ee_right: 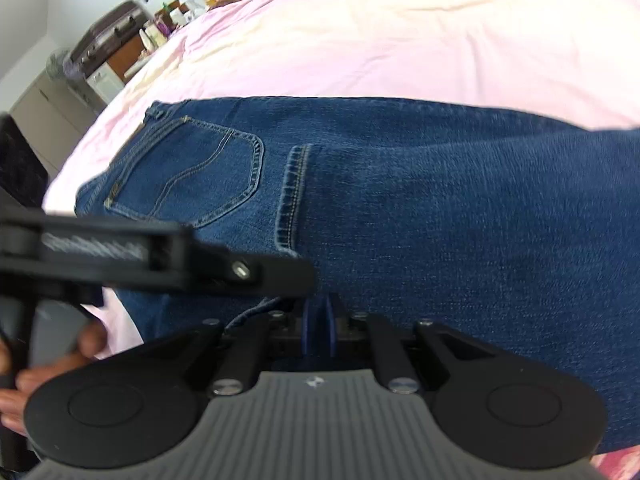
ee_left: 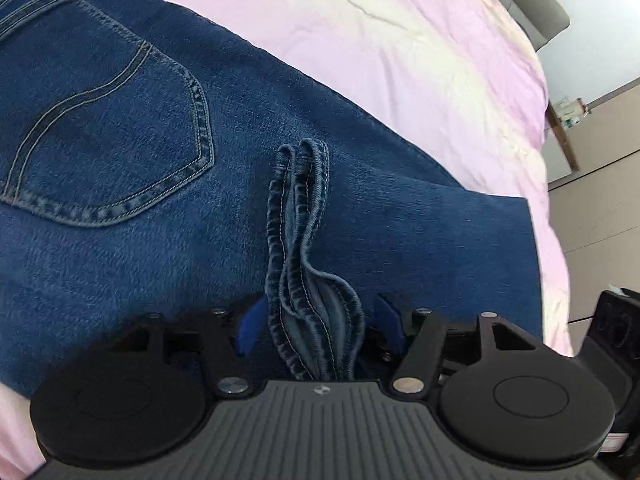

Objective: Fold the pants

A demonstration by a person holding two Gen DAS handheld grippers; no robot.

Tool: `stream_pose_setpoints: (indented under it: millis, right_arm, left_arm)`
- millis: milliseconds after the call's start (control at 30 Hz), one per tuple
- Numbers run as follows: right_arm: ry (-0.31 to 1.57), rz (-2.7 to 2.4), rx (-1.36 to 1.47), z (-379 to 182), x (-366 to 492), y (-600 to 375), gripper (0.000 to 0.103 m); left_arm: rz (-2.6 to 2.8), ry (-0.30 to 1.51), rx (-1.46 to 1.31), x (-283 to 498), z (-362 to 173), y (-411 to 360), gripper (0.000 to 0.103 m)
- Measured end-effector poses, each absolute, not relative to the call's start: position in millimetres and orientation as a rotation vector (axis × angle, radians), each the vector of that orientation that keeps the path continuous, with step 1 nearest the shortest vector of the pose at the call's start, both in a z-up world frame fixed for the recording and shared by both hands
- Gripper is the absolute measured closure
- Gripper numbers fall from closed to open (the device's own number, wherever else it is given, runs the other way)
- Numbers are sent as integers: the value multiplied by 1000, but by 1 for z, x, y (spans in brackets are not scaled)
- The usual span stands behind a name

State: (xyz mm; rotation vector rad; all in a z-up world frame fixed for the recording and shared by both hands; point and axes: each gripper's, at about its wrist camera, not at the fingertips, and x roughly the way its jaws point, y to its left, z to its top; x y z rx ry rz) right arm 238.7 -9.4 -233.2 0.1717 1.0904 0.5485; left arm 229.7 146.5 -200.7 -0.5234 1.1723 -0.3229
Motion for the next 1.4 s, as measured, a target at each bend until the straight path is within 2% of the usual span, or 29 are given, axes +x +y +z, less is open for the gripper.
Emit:
stream_pose_setpoints:
  millis: [133,300,467,533,600,667,800,833,867,900,967,1067,1100,1133,1167,1333,1400]
  right_arm:
    - [1105,510,187,-232,239,-22,98]
    - [1088,480,139,-233,238,-29,99]
    - [1080,457,157,-235,240,-38,99]
    - [1084,447,173,-236,240,-41,99]
    - [1084,435,181,-235,240,-45,99]
    - [1078,430,182,-232,238,-48,99]
    - [1061,422,184,-229,233,-56,99]
    - [1061,423,189,-229,232,-59,99]
    - [1063,423,194,-230,231,-61,99]
    - [1065,421,197,-230,230,-63,99]
    - [1064,419,199,-230,228,-66,99]
    - [1066,417,196,-231,228,-66,99]
    - [1067,415,195,-232,228,-66,99]
    - [1067,410,195,-231,228,-66,99]
    - [1067,407,194,-231,227,-67,99]
    - [1034,369,167,-217,219,-77,98]
    - [1016,337,157,-208,211,-90,93]
  left_arm:
    - [-307,1173,-421,236,-208,132,34]
    - [-292,1170,-395,244,-217,130,48]
    - [-282,1168,-332,244,-217,122,54]
    - [-289,1158,-278,241,-212,109,59]
    - [-307,1136,-284,237,-209,107,74]
    - [-326,1110,-305,232,-205,111,79]
    - [-327,1079,-249,223,-196,104,79]
    - [-320,1093,-262,225,-199,104,77]
    - [-305,1112,-281,227,-202,106,66]
    - [-297,1130,-322,235,-204,105,63]
    - [-296,1146,-390,240,-212,111,61]
    - [-289,1150,-340,243,-214,102,61]
    - [-293,1140,-301,244,-210,96,68]
    - [-294,1126,-264,244,-206,88,69]
    - [-294,1108,-226,243,-202,81,78]
    - [-295,952,-180,214,-167,70,88]
    - [-315,889,-232,202,-144,75,92]
